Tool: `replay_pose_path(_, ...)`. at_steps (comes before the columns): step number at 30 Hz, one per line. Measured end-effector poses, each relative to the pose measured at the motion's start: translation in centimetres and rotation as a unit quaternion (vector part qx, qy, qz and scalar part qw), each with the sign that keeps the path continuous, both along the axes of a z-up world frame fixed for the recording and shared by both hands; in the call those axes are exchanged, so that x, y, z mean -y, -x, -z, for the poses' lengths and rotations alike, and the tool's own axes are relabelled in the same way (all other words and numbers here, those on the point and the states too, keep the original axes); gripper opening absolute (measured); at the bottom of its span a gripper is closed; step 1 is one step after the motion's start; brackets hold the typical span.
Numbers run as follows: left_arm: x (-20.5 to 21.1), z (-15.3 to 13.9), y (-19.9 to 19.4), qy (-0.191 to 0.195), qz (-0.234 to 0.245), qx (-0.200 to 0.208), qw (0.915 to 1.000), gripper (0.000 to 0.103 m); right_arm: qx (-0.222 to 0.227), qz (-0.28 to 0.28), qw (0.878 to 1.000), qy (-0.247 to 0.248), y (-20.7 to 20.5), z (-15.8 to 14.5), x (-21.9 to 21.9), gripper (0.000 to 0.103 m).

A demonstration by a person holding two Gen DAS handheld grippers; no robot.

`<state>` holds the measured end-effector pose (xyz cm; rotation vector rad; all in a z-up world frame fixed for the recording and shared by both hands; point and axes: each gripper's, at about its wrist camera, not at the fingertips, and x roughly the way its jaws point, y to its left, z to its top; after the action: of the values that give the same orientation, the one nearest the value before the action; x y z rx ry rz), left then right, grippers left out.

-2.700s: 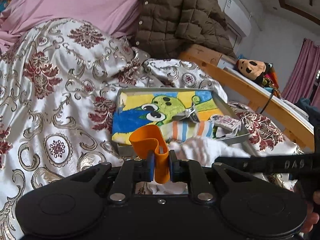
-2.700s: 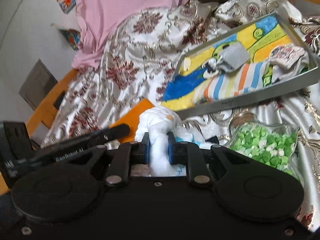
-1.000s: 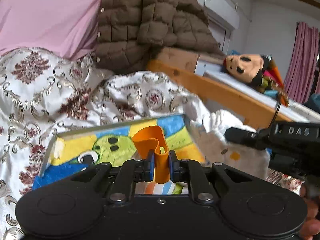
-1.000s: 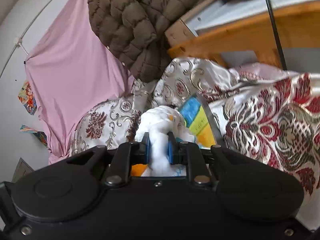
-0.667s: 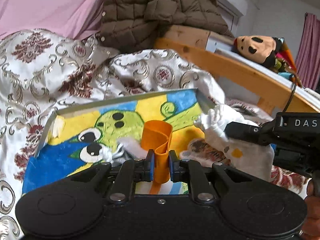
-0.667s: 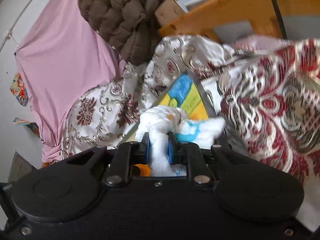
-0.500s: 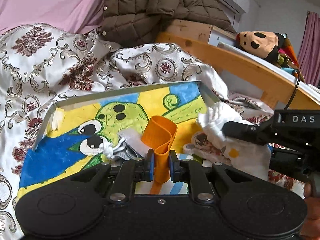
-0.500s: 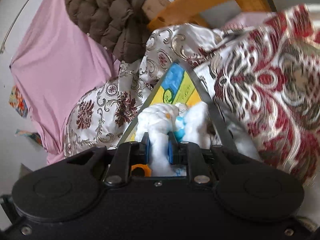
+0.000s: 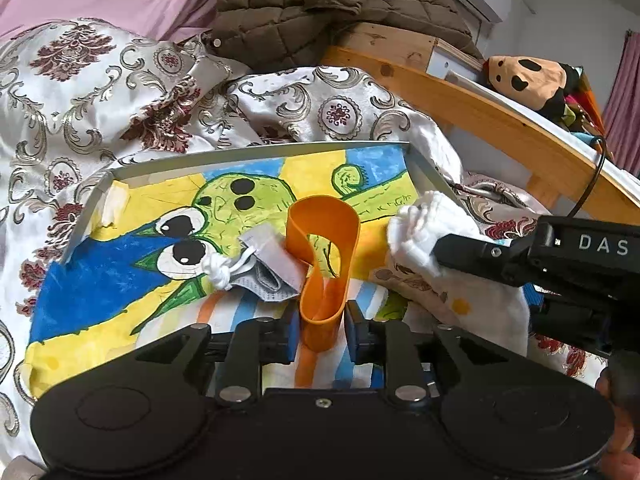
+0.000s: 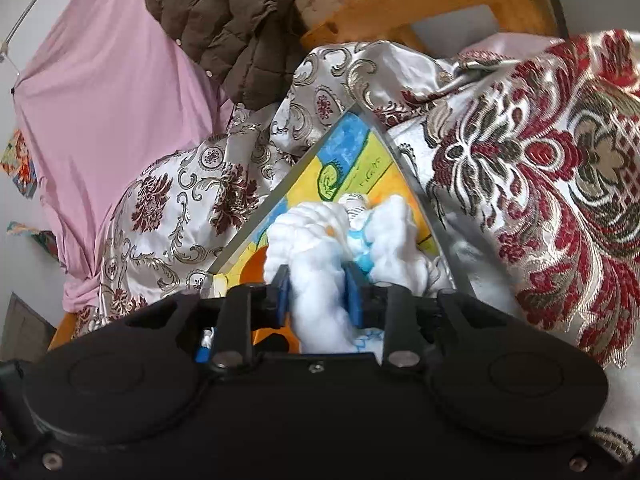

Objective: Organize soft objects
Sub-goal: 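Open the left tool over the tray while the right tool releases the towel there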

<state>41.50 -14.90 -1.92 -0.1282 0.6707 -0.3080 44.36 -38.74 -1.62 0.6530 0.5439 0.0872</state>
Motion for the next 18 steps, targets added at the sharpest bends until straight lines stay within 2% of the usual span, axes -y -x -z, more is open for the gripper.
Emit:
replay_pose_path(6, -0.1, -0.8, 1.3, -0.023, 0.005, 0.009, 0.9997, 0.045, -0.005, 0.001, 0.999, -0.032, 0.2, -0.7, 0.4, 0.041)
replay_pose_path(11, -0.7, -1.6, 2.6, -0.025, 0.004, 0.014, 0.9996, 0.053, 0.002, -0.005, 0.999, -0.041, 0.7, -1.0, 1.0, 0.052)
replay_pose_path(16, -1.4, -2.5, 4.1, -0.031, 0.000, 0.023, 0.9992, 0.056, 0.019, -0.016, 0.999, -0.044, 1.7, -2.1, 1.0, 0.071)
replay_pose_path(18, -1.8, -3.0, 4.9, -0.032, -0.006, 0.032, 0.9989, 0.062, 0.029, -0.021, 0.999, -0.041, 2.4, -2.9, 0.8, 0.075)
